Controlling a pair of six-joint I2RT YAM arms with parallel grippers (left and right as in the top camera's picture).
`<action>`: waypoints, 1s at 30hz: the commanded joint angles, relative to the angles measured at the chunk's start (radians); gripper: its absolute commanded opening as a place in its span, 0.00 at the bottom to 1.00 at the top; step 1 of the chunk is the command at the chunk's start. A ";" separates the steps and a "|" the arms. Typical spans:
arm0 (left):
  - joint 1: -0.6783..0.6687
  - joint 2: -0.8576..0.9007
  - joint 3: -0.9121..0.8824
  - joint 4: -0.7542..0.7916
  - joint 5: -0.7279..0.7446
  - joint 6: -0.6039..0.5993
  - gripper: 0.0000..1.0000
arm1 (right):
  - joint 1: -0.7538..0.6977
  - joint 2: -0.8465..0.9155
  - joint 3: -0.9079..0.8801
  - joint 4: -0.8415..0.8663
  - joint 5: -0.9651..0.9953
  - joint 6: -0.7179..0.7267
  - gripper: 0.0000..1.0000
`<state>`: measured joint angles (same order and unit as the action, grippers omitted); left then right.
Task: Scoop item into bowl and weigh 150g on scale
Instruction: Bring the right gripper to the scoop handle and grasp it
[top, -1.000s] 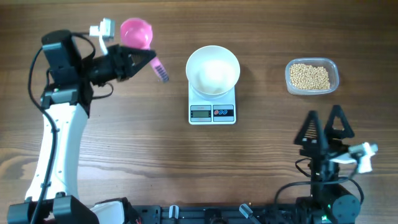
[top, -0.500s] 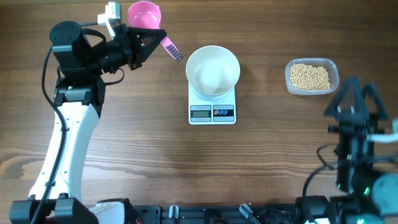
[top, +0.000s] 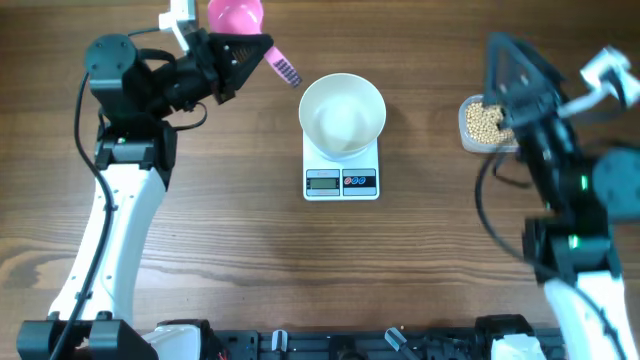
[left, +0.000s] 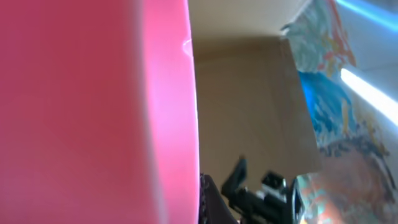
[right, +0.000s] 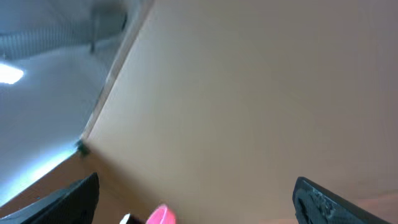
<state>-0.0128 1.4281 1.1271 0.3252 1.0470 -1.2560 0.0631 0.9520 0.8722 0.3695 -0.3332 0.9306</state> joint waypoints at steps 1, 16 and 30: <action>-0.046 -0.016 0.009 0.034 -0.110 -0.072 0.04 | 0.003 0.200 0.307 -0.351 -0.276 0.008 1.00; -0.241 -0.016 0.009 0.035 -0.511 -0.202 0.04 | 0.094 0.533 0.543 -0.512 -0.656 0.233 0.71; -0.375 -0.016 0.009 0.065 -0.600 -0.301 0.04 | 0.176 0.541 0.543 -0.448 -0.652 0.418 0.64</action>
<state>-0.3645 1.4273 1.1271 0.3683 0.4770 -1.5444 0.2371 1.4891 1.3914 -0.0849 -0.9684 1.3018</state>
